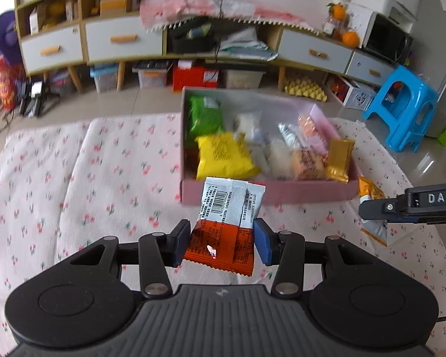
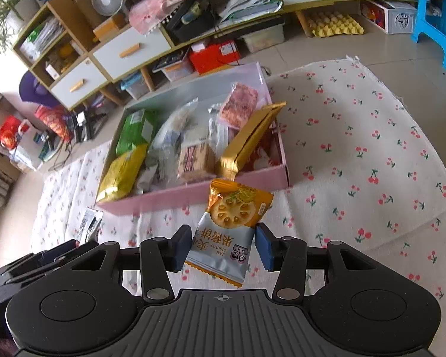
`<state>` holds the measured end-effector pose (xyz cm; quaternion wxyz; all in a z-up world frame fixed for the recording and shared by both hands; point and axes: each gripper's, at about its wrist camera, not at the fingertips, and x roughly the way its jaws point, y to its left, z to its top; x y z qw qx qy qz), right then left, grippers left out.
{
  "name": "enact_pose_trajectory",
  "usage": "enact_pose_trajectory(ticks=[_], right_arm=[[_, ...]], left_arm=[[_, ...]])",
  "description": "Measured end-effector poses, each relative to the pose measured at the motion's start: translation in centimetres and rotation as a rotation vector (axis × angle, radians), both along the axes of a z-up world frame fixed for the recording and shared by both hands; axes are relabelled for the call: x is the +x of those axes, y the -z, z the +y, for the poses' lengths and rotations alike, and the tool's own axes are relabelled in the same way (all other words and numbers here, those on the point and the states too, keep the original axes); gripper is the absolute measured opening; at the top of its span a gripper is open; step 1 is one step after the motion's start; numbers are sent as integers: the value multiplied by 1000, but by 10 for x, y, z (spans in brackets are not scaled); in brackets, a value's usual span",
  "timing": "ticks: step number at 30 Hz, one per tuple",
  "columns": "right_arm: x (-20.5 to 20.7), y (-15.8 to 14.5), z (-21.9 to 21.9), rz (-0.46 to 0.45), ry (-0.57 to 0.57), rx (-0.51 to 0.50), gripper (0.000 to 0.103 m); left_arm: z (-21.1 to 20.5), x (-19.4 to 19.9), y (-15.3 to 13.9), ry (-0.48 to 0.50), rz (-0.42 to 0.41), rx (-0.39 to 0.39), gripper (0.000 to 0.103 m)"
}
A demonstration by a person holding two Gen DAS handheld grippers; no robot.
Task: Organize snacks
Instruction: 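Carry both packets into the pink box and open both tools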
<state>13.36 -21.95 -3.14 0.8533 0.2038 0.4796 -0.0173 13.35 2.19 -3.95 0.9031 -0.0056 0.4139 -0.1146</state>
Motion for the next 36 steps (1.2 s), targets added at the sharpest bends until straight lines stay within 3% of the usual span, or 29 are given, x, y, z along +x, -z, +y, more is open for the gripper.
enact_pose_trajectory(ticks=[8,15,20,33,34,36], right_arm=[[22,-5,-12,-32,26,42,46],[61,-11,-18,-100,13,84,46],[91,0,-23,-120,22,112,46],[142,11,-26,-147,31,111,47],[143,12,-26,-148,31,112,49],[145,14,-27,-149,42,118,52]], left_arm=[[-20,19,-7,10,-29,-4,43],[-36,64,-18,24,-54,-28,43],[-49,96,-7,27,-64,0,43],[-61,121,13,22,-68,22,45],[-60,120,13,23,-73,24,46],[-60,120,12,25,-81,28,60]])
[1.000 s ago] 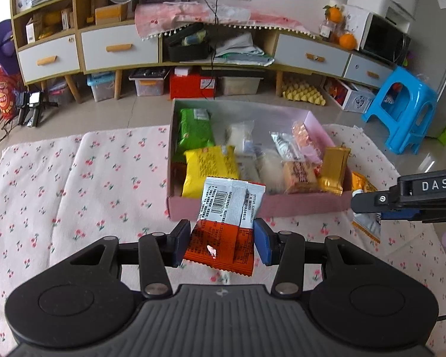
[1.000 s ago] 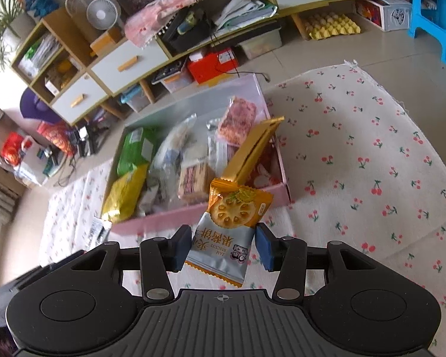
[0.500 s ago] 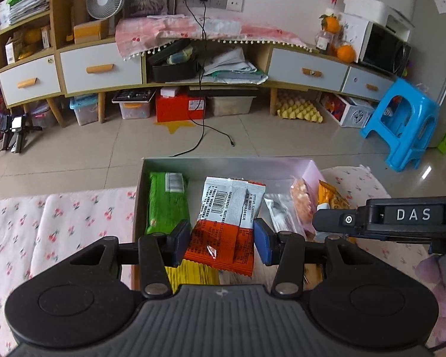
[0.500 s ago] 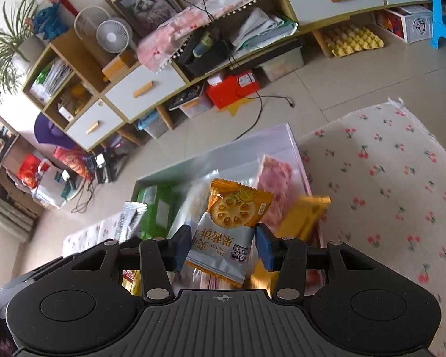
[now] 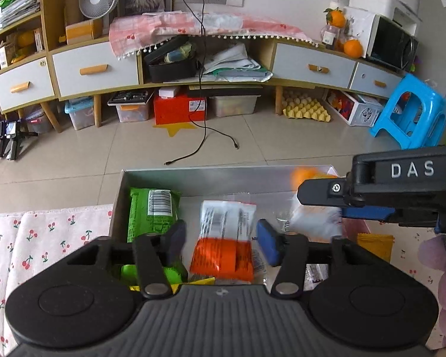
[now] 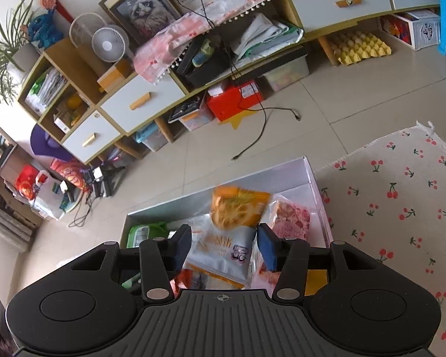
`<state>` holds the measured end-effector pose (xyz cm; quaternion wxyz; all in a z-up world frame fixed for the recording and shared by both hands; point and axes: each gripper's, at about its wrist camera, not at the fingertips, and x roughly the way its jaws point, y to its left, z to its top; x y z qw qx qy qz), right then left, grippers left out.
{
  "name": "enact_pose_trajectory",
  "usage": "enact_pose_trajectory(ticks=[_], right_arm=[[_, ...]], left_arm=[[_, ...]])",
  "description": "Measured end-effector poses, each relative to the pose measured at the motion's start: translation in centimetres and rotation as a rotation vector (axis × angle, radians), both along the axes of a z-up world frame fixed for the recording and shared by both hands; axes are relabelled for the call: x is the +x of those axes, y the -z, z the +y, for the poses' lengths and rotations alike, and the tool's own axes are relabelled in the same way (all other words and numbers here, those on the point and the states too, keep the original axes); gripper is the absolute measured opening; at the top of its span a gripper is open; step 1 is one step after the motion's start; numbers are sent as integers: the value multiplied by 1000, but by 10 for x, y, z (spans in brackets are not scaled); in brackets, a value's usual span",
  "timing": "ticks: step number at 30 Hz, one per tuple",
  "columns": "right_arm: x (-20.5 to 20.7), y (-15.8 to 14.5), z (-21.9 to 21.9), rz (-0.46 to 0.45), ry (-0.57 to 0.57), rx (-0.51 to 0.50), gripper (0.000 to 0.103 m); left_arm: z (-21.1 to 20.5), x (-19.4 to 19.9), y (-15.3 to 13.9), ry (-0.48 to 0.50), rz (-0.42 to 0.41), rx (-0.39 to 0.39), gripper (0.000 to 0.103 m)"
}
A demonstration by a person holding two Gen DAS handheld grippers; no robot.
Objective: Organize snacks
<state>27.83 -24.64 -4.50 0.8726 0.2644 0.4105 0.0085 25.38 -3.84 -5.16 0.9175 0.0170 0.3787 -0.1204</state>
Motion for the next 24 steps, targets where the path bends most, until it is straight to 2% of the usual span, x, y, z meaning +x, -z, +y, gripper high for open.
enact_pose_trajectory(ticks=[2,7,12,15,24], right_arm=[[0,1,-2,11,9,20,65],[-5,-6,-4,15,17,5,66],[-18,-19,-4,12,21,-4,67],[-32,-25,-3,5,19,-5,73],[-81,-35,2,33,7,-58,74]], left_arm=[[0,-3,-1,5,-11,4,65],[1,-7,-4,6,-4,9,68],[5,-16,-13,-9,-4,6,77],[7,-30,-19,-28,-9,19,83],[20,-69,-30,-75,37,-1,95]])
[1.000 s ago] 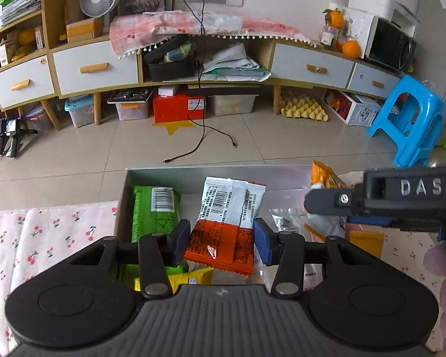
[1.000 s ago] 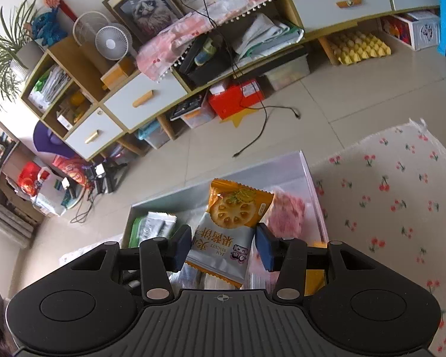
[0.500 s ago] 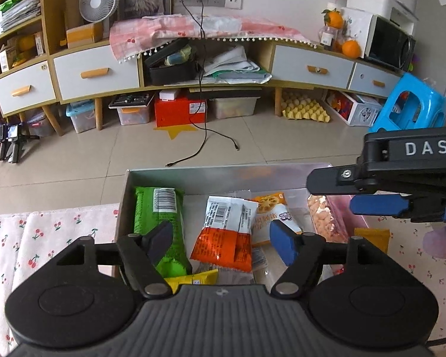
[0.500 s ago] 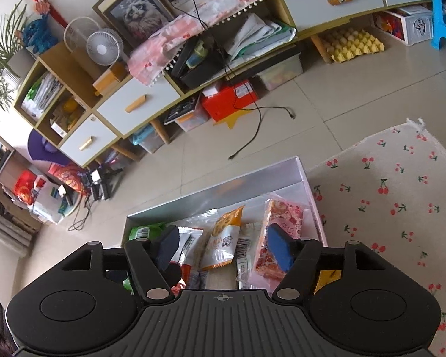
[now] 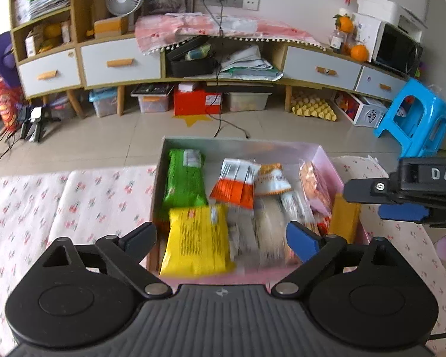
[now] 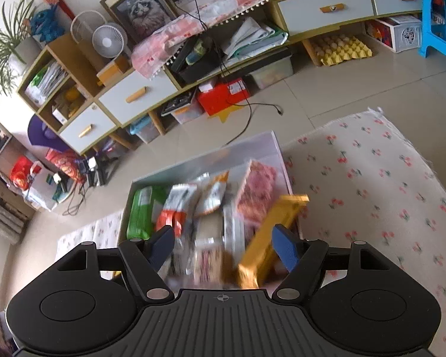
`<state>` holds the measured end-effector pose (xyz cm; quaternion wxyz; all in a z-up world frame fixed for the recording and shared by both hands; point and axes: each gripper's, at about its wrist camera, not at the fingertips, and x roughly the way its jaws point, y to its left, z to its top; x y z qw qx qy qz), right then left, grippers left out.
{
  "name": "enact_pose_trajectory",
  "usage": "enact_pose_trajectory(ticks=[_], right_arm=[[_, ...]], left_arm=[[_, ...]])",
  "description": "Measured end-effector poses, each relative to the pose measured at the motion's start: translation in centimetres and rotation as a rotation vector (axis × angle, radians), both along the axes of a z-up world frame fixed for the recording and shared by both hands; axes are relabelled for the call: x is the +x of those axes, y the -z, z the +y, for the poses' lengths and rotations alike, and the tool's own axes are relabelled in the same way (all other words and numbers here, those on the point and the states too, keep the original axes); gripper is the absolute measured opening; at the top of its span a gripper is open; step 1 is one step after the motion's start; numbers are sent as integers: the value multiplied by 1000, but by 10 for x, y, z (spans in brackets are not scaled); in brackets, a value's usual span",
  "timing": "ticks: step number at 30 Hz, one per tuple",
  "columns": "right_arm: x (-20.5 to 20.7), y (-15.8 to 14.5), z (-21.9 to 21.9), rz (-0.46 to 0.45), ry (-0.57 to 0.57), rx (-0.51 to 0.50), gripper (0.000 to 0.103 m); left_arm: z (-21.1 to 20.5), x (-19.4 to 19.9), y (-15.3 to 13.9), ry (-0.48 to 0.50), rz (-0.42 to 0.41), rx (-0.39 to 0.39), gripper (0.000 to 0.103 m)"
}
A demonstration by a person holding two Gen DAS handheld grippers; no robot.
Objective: Organize snacks
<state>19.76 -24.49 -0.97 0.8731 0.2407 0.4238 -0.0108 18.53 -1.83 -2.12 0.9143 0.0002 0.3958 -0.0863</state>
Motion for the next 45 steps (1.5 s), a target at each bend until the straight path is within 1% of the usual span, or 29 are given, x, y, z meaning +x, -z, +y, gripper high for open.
enact_pose_trajectory(ticks=[2,5,9,12,15,20,22,23,25,27,30,34,35,40,45], right_arm=[[-14,-2,1,5,-2,-9,78],[-35,-6,4,7,-13,-23,78],[-60,-10,13,11,-50,-41,79],[-78,-9,21,35,-78,-59,79],[-92,-9,28,59,-97,-97,79],[-112,-10,35,97,-98,-122,79],[-121,-13,38,87,-99,-147,80],[-125,-14,39,82,-101,-161,84],[-133,-16,43,65,-100,-200,85],[-138,-17,47,43,-106,-243,86],[-146,-17,50,13,-105,-272,86],[-151,-21,55,-17,-134,-321,87],[-151,-21,56,-19,-134,-326,88],[-146,-22,56,-22,-127,-330,88],[-143,-20,59,-25,-136,-372,89]], left_arm=[[4,-9,-1,-14,14,-8,96],[9,-24,-3,-36,29,-17,98],[12,-45,-5,-47,35,4,101],[15,-60,-4,-55,53,8,102],[17,-72,-4,-60,69,7,102],[13,-92,-6,-60,70,53,102],[11,-98,-8,-59,70,61,102],[11,-103,-9,-58,65,64,102],[10,-110,-10,-59,50,71,102],[10,-114,-11,-63,41,69,102],[10,-118,-8,-68,38,72,102],[10,-119,-4,-76,60,77,102],[10,-119,-4,-78,61,76,102],[7,-117,-3,-91,72,87,102],[4,-118,0,-88,81,115,102]])
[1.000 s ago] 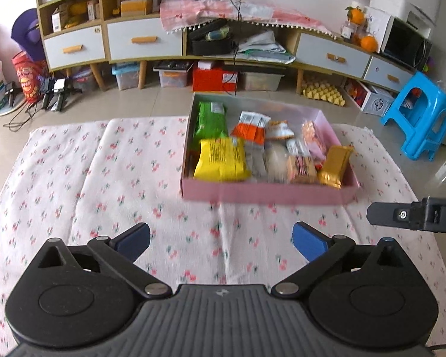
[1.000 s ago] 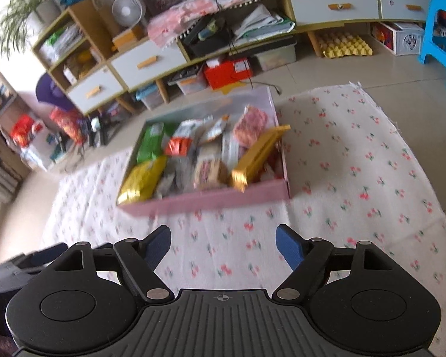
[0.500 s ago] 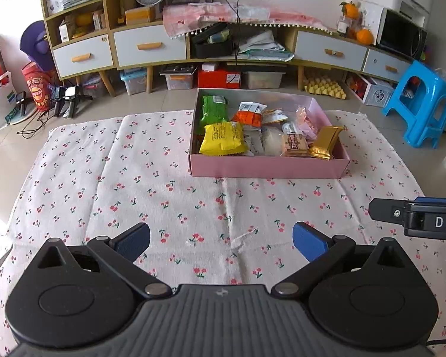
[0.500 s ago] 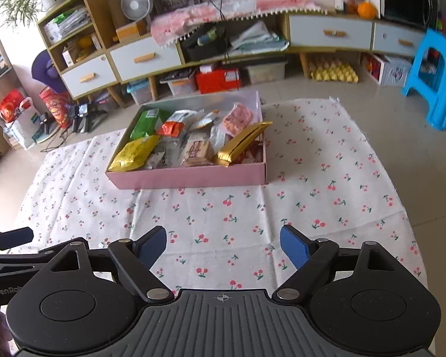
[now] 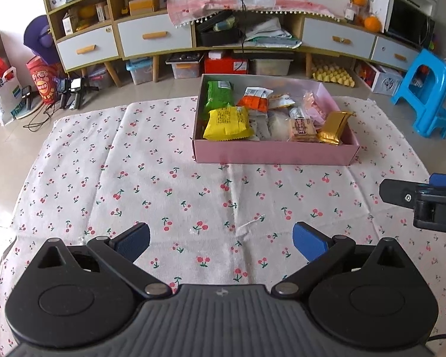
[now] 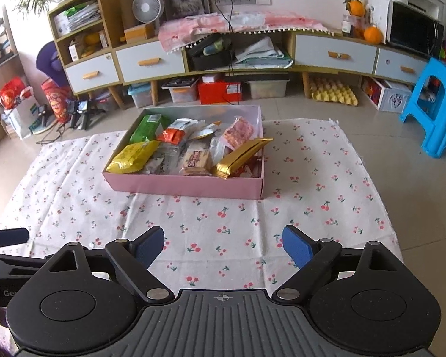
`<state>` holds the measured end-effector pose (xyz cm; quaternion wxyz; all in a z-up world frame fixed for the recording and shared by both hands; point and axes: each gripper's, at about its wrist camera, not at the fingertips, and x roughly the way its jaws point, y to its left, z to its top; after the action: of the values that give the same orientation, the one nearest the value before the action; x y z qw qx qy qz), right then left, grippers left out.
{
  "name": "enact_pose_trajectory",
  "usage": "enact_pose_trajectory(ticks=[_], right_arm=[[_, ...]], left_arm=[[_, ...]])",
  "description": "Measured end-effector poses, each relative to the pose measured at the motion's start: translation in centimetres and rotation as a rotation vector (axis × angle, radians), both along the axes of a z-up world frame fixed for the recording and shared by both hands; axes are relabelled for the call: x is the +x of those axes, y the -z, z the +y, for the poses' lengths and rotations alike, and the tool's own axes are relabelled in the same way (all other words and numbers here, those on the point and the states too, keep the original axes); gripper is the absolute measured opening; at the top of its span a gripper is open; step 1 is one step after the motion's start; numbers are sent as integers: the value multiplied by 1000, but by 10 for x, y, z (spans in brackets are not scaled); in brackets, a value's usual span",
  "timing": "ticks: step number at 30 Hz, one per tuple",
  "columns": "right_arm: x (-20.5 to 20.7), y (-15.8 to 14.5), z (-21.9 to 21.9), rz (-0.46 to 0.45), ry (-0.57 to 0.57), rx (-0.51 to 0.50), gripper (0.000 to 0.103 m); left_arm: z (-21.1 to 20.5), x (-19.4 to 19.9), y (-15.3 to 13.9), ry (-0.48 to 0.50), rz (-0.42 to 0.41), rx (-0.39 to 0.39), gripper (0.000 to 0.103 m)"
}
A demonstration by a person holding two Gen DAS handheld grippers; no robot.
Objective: Organize snacks
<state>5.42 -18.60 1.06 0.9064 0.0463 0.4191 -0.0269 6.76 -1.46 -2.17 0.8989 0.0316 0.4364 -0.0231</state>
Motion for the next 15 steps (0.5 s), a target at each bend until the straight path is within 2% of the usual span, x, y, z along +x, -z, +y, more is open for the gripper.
enact_pose_trajectory(ticks=[15], right_arm=[[-1,7,5,34,-13,5,89]], left_arm=[[1,-3,-3,-6,-8,-18,102]])
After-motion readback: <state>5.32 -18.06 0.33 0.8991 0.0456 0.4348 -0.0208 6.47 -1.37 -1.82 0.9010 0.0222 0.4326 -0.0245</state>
